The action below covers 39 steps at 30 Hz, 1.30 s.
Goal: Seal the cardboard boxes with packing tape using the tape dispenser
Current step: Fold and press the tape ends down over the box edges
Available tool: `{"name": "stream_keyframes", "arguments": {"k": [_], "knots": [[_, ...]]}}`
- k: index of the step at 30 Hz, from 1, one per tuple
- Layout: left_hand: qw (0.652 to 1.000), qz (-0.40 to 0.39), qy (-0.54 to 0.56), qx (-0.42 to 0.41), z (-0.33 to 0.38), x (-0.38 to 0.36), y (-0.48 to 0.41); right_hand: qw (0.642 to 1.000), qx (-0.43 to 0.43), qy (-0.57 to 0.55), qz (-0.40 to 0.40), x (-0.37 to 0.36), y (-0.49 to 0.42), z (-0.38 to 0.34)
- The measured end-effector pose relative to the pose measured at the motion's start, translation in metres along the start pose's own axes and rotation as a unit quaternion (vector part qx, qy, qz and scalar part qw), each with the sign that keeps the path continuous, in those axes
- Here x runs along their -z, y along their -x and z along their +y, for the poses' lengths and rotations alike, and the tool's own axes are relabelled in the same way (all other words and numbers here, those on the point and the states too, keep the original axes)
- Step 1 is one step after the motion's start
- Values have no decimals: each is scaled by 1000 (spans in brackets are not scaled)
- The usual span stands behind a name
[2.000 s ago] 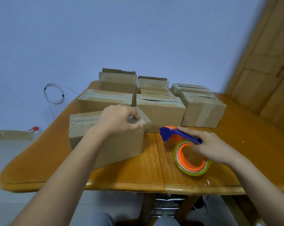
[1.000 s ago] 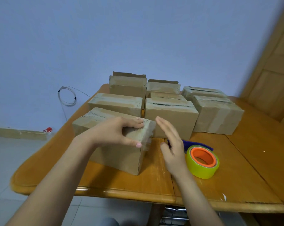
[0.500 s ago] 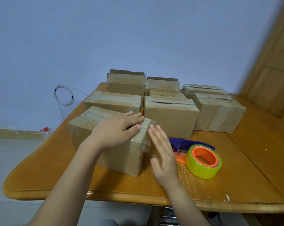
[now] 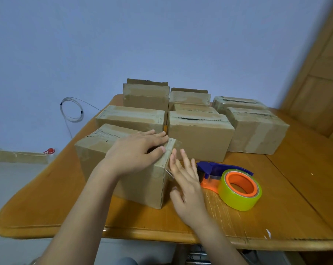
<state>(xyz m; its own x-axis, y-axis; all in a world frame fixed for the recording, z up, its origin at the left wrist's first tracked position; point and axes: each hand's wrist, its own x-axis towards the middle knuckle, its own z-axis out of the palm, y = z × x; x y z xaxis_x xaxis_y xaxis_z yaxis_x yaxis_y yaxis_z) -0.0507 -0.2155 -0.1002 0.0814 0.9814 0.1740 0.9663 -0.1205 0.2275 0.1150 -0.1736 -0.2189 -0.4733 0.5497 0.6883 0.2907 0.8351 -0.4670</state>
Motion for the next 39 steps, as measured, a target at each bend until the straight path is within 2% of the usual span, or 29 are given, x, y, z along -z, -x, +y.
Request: {"name": "stream_keyframes", "arguments": {"k": [3, 4, 9, 18, 29, 39], "knots": [[1000, -5, -5, -4, 0, 0, -1, 999, -10, -15, -31, 1, 1, 1], [1000, -4, -4, -2, 0, 0, -1, 1000, -4, -20, -17, 2, 1, 0], [1000, 15, 4, 1, -1, -2, 1, 986, 52, 16, 157, 0, 2, 3], [1000, 23, -1, -3, 1, 0, 3, 962, -37, -105, 251, 7, -47, 8], [999, 36, 7, -3, -2, -3, 0, 946, -138, -219, 194, -8, -55, 16], [999, 39, -2, -6, -2, -4, 1, 920, -161, -284, 216, -5, -57, 13]]}}
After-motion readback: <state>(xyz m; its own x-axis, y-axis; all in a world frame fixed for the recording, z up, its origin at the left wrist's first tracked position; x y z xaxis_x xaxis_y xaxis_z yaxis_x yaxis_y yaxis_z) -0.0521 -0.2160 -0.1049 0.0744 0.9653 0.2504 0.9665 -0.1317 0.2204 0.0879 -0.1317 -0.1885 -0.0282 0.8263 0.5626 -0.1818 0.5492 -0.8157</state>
